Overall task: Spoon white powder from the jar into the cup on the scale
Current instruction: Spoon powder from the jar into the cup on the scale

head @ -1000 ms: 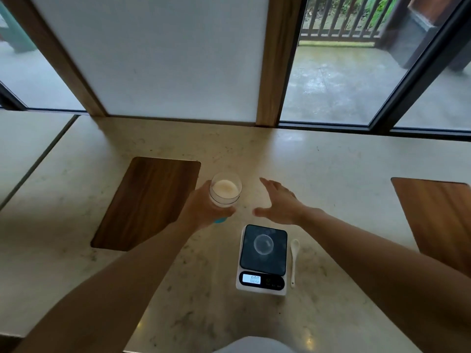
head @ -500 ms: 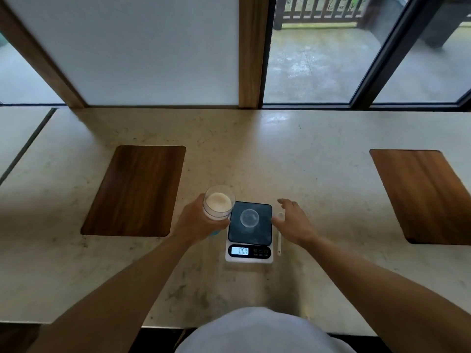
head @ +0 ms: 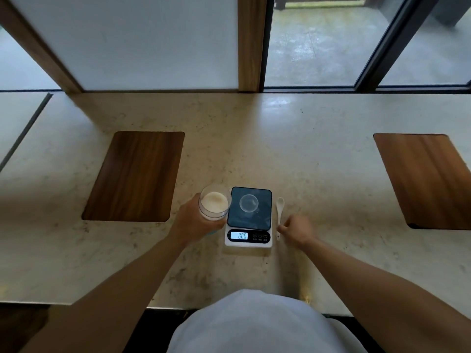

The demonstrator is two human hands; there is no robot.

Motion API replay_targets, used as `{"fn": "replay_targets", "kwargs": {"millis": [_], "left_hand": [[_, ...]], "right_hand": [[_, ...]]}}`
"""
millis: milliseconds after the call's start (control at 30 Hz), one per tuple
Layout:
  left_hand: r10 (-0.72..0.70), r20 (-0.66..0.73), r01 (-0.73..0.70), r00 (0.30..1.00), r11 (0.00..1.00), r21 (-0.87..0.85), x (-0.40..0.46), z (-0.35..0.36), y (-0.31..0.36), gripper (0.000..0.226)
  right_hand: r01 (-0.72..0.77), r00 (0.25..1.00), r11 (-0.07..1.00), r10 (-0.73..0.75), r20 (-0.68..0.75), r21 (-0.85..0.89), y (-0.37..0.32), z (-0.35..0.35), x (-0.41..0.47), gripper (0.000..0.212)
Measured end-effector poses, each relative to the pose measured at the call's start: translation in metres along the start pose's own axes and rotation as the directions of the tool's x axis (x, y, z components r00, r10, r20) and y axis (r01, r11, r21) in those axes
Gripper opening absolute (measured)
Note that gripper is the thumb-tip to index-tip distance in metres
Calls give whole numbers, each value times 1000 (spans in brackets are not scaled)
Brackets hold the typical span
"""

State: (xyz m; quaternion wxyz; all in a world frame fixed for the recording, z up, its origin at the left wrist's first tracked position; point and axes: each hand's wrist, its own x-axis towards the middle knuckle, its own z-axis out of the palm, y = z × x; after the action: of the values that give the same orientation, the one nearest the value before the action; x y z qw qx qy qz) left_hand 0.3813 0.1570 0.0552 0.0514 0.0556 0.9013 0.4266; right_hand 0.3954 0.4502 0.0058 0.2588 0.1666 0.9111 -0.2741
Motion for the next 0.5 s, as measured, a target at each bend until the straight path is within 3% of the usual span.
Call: {"fn": "replay_targets", "kwargs": {"millis": [500], "left_hand": [[-24, -4, 24, 1000, 1000, 14, -7, -6, 3, 79]], "right_hand": [[-38, 999, 995, 36, 20, 89, 0, 9, -1, 31]]}}
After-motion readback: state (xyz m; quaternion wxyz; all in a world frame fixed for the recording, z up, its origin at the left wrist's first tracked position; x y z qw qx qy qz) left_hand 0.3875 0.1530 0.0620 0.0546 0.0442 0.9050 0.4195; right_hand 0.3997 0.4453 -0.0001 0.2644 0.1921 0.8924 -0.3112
